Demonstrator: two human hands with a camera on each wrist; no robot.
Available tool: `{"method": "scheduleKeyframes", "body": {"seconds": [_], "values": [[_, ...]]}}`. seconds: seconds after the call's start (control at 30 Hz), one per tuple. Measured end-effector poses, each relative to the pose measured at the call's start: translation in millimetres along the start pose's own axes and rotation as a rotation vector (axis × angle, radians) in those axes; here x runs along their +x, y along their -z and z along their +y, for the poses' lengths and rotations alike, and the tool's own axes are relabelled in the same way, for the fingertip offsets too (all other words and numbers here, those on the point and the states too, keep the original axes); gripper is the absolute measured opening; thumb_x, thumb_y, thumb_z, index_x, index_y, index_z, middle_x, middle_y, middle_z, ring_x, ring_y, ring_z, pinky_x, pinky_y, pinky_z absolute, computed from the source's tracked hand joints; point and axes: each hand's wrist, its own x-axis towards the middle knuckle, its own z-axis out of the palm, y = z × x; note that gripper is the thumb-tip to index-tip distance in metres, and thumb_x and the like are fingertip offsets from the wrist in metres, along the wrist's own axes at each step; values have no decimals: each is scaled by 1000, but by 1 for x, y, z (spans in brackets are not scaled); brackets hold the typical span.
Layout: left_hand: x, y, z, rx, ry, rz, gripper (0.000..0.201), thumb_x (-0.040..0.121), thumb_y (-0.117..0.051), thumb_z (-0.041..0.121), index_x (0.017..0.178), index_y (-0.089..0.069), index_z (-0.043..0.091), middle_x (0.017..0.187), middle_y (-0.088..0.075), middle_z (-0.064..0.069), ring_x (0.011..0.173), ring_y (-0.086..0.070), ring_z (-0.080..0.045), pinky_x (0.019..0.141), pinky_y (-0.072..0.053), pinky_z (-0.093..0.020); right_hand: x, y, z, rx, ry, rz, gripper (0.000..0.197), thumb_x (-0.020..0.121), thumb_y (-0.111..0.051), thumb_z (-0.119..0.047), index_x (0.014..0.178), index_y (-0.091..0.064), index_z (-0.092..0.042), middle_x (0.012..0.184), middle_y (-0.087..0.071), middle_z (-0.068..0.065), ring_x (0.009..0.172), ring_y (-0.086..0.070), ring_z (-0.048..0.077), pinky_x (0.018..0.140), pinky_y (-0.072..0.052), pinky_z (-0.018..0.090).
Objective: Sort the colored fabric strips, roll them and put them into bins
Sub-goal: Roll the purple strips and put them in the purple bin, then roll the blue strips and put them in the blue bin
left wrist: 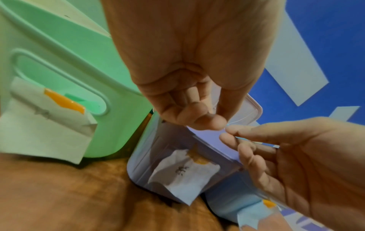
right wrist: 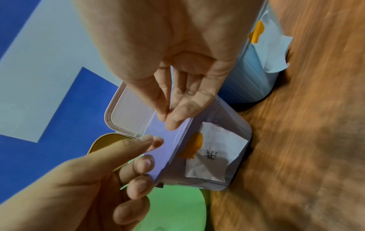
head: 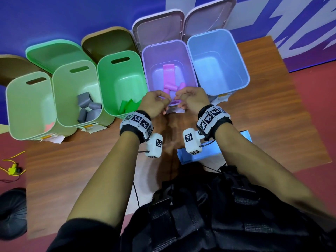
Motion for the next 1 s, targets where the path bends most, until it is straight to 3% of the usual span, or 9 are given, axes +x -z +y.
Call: {"method": "scheduleKeyframes", "body": {"seconds": [0.17,0.37,0.53,0.7,0.83,0.9,1.0], "values": [[-17,-17,-5,-10,-35,-27,20,93,-65,17,74,-59,16,58,-60,-4,38,-53,-9,40,-38,-17,-22,16,14,16,11,14,19,95,-53,1,86,-67,-8,77,-69,6,47,-58,6,49,-47,16],[-38,-50,-27,59,45,-129,21,94,-64,19,76,-56,15,57,-59,-1,38,-54,-7,39,-37,-16,-49,34,46,-46,-35,8,23,89,-56,2,77,-66,-14,74,-69,3,49,-58,6,50,-46,15],[-50,-74,-63,73,122,-202,17,93,-65,8,79,-59,16,62,-59,-4,38,-52,-4,38,-39,-16,-68,32,78,-110,-110,-50,22,89,-58,4,79,-65,-15,74,-67,4,55,-59,10,52,-47,15],[-63,-85,-110,138,143,-284,24,87,-64,2,85,-66,26,65,-65,3,58,-56,-13,55,-43,-22,-81,16,118,-230,-160,-98,14,86,-67,-3,80,-68,-15,78,-68,5,62,-63,14,66,-52,26],[-69,-89,-128,200,143,-305,24,79,-65,12,97,-69,28,65,-65,9,59,-56,-12,63,-46,-22,-85,4,141,-314,-185,-90,14,81,-76,-9,77,-69,-20,84,-72,1,76,-68,17,79,-57,31],[-70,-92,-133,230,126,-285,28,79,-62,12,101,-70,28,66,-64,12,61,-58,-13,67,-49,-21,-86,-1,148,-340,-212,-96,14,80,-78,-10,80,-69,-20,88,-71,-1,83,-67,15,82,-56,28],[-69,-93,-139,237,125,-261,26,81,-59,12,90,-70,33,69,-68,9,71,-64,-19,73,-54,-29,-87,-3,153,-436,-260,-87,14,79,-80,-14,90,-73,-16,95,-71,-4,90,-65,12,78,-49,20]]}}
